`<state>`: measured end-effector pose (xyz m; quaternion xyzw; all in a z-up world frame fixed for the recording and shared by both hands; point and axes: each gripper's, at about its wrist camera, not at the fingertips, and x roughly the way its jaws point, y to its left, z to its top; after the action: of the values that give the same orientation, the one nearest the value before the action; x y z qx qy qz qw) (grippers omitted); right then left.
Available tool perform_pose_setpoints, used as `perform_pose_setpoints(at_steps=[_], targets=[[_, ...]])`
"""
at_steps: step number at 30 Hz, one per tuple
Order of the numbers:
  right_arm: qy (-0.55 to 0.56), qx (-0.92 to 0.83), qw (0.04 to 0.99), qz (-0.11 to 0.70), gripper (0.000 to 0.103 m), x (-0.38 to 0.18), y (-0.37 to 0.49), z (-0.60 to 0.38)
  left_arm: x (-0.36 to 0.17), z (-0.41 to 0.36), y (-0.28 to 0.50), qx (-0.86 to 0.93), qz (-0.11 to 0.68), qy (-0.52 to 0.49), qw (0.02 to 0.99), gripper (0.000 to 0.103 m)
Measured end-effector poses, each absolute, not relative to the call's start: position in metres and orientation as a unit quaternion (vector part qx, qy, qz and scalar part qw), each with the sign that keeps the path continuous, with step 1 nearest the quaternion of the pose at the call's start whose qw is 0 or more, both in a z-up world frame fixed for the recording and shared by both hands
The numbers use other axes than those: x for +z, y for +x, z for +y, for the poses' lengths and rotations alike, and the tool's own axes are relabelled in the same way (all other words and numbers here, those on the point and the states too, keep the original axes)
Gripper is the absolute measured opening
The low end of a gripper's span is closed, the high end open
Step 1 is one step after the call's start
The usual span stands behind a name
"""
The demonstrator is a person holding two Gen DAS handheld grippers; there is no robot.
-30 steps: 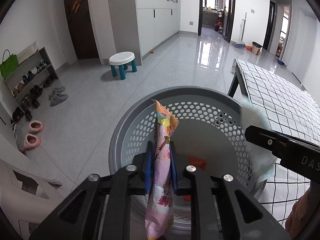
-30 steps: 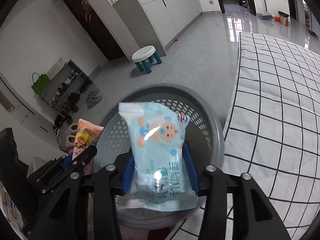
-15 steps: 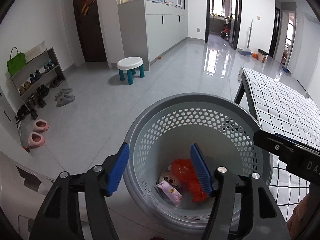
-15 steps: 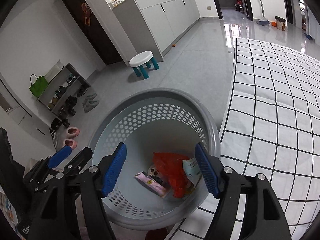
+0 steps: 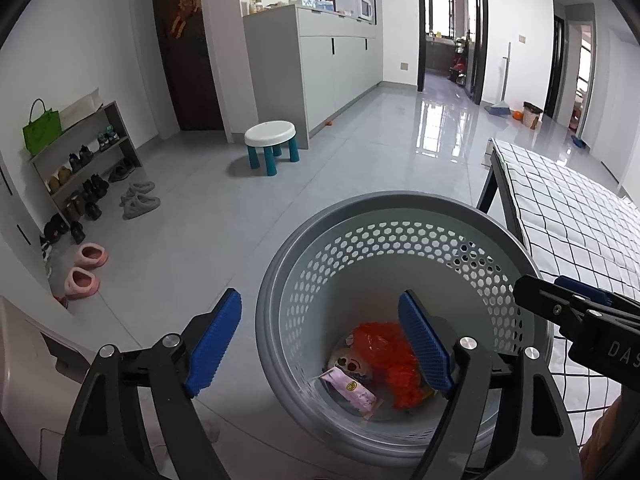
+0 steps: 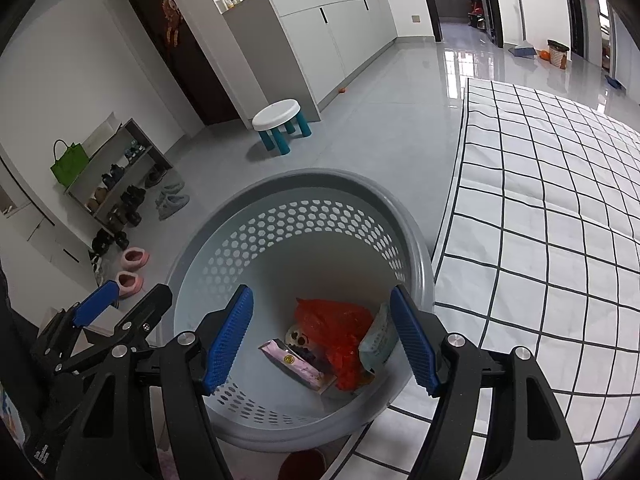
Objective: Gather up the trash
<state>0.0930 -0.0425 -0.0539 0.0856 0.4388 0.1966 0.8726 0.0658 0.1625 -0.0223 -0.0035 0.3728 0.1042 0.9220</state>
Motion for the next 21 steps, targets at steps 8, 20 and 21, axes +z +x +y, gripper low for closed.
perform_pose_setpoints(at_steps=[8, 20, 21], targets=[[0.089, 0.190, 0.875, 0.436, 0.070, -0.0535, 0.0915, -0.0478, -0.0210, 0.1601, 0.0651, 0.110, 0.366, 0.003, 0.924, 0.086], [0.063, 0.181, 0.880, 0.434, 0.071, -0.0556, 0.0884, -0.0402, -0.0193, 0.1630, 0.0640, 0.117, 0.364, 0.001, 0.924, 0.094], [0.062, 0.180, 0.881, 0.434, 0.071, -0.0555, 0.0883, -0.0393, -0.0191, 0.1634, 0.0640, 0.118, 0.363, 0.001, 0.924, 0.094]])
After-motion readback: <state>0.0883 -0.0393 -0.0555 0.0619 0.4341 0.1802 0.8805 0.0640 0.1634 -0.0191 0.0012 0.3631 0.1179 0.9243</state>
